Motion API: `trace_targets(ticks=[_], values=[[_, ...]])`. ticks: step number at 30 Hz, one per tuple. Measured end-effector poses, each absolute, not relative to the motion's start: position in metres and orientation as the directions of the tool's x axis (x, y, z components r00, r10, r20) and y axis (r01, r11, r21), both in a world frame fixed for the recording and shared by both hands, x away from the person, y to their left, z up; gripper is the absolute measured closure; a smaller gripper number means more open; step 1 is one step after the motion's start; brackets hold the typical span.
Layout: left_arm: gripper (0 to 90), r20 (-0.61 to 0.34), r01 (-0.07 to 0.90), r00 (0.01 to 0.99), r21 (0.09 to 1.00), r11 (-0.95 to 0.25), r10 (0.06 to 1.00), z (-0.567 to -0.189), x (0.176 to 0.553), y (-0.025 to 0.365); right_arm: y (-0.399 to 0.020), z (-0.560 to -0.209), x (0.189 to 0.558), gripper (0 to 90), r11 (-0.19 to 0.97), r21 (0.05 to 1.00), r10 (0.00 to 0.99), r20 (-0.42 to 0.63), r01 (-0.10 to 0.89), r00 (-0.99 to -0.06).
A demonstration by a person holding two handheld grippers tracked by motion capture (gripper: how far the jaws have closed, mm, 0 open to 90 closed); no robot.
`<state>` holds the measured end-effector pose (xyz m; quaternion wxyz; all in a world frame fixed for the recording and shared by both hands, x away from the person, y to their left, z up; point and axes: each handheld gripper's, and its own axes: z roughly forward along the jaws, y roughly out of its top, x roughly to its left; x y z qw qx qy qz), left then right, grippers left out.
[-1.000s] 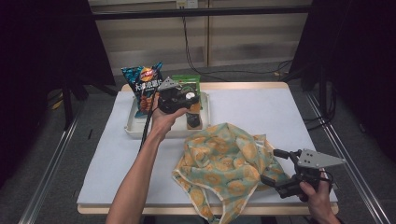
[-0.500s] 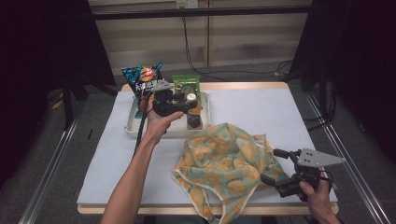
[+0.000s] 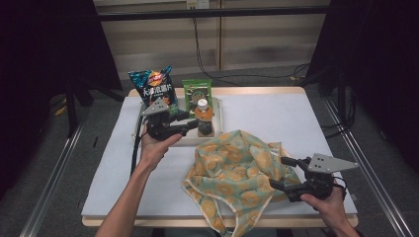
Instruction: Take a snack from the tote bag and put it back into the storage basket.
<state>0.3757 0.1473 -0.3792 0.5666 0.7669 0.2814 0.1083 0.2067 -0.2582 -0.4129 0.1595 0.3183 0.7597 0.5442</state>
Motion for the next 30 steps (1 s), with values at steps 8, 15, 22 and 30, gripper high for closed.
trace_targets(ticks=[8,15,22,30], values=[[61.4,-0.155,0.288,0.886,0.923,-0.256,0.437,-0.382,0.34,0.13,-0.236,-0.407,0.22,52.2,0.272,0.913,0.591,0.091,0.304,-0.802],[61.0,-0.189,0.307,0.924,0.885,-0.35,0.332,-0.404,0.322,0.08,-0.216,-0.408,0.23,75.0,0.333,0.888,0.556,0.087,0.317,-0.827],[57.2,-0.163,0.281,0.942,0.86,-0.427,0.293,-0.426,0.288,0.072,-0.22,-0.426,0.227,69.4,0.378,0.852,0.585,0.082,0.361,-0.807],[54.1,-0.17,0.275,0.955,0.81,-0.517,0.242,-0.442,0.27,0.075,-0.22,-0.431,0.226,57.8,0.387,0.837,0.59,0.098,0.387,-0.801]])
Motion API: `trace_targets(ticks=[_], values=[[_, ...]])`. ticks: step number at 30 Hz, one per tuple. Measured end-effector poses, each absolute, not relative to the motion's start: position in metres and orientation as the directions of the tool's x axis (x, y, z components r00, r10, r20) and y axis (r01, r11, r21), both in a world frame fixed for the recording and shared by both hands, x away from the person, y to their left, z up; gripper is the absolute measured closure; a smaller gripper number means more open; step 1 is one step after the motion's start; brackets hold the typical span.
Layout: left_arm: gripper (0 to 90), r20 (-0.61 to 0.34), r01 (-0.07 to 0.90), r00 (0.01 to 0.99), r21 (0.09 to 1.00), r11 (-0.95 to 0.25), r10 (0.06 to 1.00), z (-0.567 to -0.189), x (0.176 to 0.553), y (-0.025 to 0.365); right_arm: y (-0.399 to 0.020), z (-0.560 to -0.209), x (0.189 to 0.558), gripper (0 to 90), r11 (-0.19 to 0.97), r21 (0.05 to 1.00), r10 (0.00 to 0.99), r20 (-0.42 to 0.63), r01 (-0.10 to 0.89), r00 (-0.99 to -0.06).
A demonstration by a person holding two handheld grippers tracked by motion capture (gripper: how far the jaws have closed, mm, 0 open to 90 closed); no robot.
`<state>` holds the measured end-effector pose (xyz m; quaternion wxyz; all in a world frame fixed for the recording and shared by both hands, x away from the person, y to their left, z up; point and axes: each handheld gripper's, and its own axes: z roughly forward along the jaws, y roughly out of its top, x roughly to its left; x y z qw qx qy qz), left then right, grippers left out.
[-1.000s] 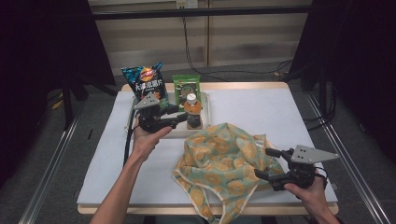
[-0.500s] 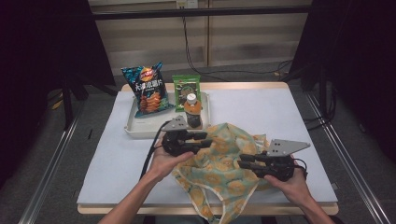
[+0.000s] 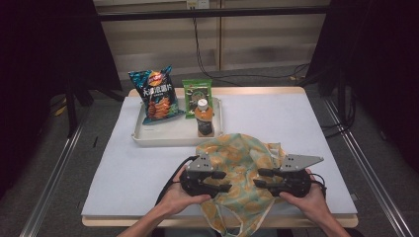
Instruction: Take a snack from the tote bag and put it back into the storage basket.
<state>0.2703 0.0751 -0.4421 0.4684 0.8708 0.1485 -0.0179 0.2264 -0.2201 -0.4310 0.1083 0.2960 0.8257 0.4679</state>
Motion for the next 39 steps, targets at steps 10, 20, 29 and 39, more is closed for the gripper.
trace_targets(ticks=[10,20,29,39], values=[[75.3,-0.138,0.242,0.967,0.757,-0.607,0.213,-0.457,0.263,0.065,-0.195,-0.44,0.24,45.9,0.445,0.806,0.55,0.098,0.39,-0.829],[86.9,-0.204,0.259,0.966,0.793,-0.552,0.16,-0.451,0.264,0.064,-0.197,-0.444,0.235,42.6,0.448,0.796,0.554,0.111,0.407,-0.825],[75.2,-0.199,0.26,0.965,0.794,-0.549,0.17,-0.451,0.261,0.059,-0.193,-0.445,0.238,70.0,0.426,0.809,0.541,0.132,0.406,-0.831],[56.1,-0.214,0.317,0.944,0.8,-0.509,0.25,-0.453,0.279,0.061,-0.189,-0.448,0.246,90.0,0.418,0.828,0.597,0.059,0.373,-0.8]])
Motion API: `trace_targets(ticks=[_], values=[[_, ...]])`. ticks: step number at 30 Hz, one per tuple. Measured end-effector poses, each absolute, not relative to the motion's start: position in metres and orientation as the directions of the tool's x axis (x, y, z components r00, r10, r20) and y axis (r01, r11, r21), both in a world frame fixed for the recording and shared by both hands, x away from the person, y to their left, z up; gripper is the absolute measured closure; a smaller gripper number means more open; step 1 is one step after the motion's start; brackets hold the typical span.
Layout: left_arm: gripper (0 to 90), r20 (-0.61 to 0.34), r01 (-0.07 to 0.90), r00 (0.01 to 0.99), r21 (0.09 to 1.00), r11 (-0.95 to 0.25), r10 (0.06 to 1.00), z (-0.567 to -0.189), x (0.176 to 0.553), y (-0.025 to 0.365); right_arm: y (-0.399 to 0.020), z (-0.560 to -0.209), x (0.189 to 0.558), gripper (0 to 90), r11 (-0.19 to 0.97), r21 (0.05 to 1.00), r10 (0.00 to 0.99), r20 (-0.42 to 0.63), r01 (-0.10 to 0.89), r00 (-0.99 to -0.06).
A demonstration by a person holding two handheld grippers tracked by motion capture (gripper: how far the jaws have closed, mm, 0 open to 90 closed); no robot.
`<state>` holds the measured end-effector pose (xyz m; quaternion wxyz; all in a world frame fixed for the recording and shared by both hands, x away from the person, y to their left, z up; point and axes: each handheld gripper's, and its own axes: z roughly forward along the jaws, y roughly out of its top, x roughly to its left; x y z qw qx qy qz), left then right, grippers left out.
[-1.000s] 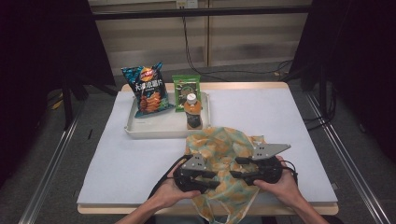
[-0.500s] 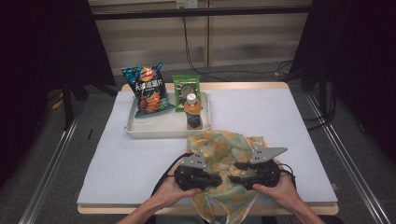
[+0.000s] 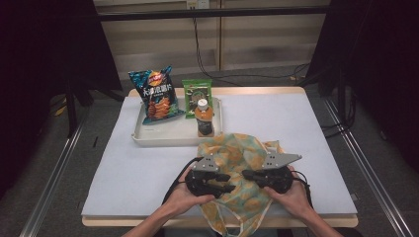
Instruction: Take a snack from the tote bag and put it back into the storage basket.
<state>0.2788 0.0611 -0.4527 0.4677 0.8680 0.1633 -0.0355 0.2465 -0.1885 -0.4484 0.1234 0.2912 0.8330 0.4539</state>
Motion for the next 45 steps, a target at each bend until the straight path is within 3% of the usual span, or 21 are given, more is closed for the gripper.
trace_targets(ticks=[4,7,12,17,18,32,39,41,43,45], values=[[47.5,-0.212,0.317,0.943,0.806,-0.5,0.256,-0.452,0.28,0.059,-0.186,-0.448,0.25,90.0,0.415,0.828,0.58,0.08,0.378,-0.811],[45.8,-0.208,0.309,0.946,0.809,-0.499,0.248,-0.448,0.277,0.058,-0.192,-0.442,0.249,90.0,0.374,0.846,0.573,0.111,0.38,-0.812],[50.2,-0.198,0.282,0.956,0.822,-0.494,0.217,-0.443,0.269,0.057,-0.202,-0.429,0.24,90.0,0.339,0.864,0.568,0.126,0.371,-0.813],[72.0,-0.206,0.25,0.968,0.817,-0.52,0.141,-0.442,0.263,0.055,-0.212,-0.428,0.224,90.0,0.348,0.862,0.573,0.116,0.369,-0.811],[73.0,-0.203,0.247,0.969,0.815,-0.524,0.142,-0.442,0.262,0.054,-0.213,-0.428,0.223,90.0,0.349,0.861,0.574,0.116,0.37,-0.811],[74.3,-0.225,0.217,0.973,0.804,-0.553,0.054,-0.446,0.247,0.049,-0.226,-0.439,0.202,90.0,0.396,0.823,0.586,0.114,0.407,-0.802],[75.4,-0.249,0.254,0.965,0.809,-0.53,0.082,-0.443,0.253,0.059,-0.232,-0.442,0.197,90.0,0.393,0.815,0.586,0.134,0.425,-0.799],[75.9,-0.265,0.276,0.96,0.834,-0.477,0.092,-0.44,0.255,0.062,-0.234,-0.442,0.195,90.0,0.398,0.814,0.586,0.13,0.424,-0.8],[77.6,-0.216,0.26,0.965,0.844,-0.468,0.146,-0.436,0.256,0.063,-0.234,-0.442,0.193,90.0,0.395,0.814,0.584,0.136,0.426,-0.8],[76.0,-0.224,0.271,0.962,0.842,-0.467,0.154,-0.437,0.259,0.059,-0.235,-0.442,0.192,90.0,0.399,0.812,0.578,0.138,0.426,-0.804]])
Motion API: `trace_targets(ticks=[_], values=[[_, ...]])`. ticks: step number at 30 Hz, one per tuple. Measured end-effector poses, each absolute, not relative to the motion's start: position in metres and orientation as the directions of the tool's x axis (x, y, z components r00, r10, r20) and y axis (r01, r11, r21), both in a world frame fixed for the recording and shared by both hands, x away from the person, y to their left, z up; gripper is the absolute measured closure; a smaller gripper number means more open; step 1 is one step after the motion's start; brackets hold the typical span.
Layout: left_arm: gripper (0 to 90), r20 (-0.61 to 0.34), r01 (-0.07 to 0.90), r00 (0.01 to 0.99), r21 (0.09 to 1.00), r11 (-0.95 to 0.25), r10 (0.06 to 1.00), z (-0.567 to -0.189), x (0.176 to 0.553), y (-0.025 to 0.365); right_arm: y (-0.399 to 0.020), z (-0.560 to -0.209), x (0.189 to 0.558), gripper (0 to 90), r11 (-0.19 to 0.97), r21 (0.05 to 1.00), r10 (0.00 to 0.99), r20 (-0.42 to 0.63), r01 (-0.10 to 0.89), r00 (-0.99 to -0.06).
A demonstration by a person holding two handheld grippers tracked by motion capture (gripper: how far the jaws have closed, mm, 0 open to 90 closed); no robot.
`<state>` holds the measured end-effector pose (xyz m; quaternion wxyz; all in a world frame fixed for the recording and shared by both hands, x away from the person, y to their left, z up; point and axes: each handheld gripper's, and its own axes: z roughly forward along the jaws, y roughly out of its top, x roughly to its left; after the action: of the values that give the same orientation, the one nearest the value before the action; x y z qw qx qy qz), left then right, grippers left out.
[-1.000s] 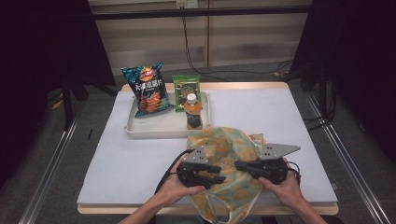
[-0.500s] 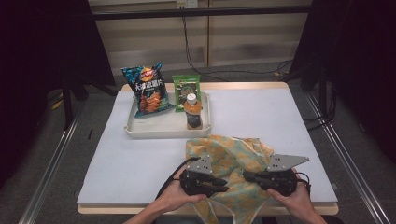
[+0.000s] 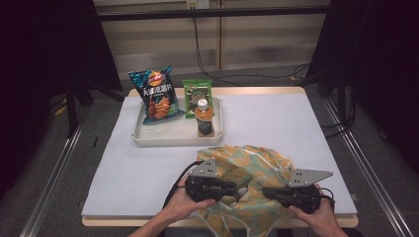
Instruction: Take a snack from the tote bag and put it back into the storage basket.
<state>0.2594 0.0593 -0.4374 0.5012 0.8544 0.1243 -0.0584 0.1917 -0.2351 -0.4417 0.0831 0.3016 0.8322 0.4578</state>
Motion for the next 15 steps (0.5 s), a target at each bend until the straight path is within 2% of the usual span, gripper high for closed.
trace_targets(ticks=[2,5,10,15], values=[[72.0,-0.209,0.268,0.963,0.826,-0.496,0.173,-0.441,0.26,0.054,-0.236,-0.44,0.19,90.0,0.415,0.806,0.586,0.117,0.421,-0.802],[65.3,-0.204,0.254,0.967,0.818,-0.516,0.152,-0.448,0.257,0.049,-0.239,-0.441,0.188,90.0,0.4,0.811,0.587,0.132,0.428,-0.799],[48.6,-0.185,0.237,0.971,0.817,-0.525,0.15,-0.45,0.251,0.046,-0.241,-0.443,0.179,90.0,0.418,0.799,0.581,0.13,0.432,-0.803],[40.7,-0.156,0.221,0.974,0.805,-0.551,0.163,-0.451,0.243,0.043,-0.24,-0.445,0.176,90.0,0.434,0.785,0.579,0.132,0.442,-0.804]])
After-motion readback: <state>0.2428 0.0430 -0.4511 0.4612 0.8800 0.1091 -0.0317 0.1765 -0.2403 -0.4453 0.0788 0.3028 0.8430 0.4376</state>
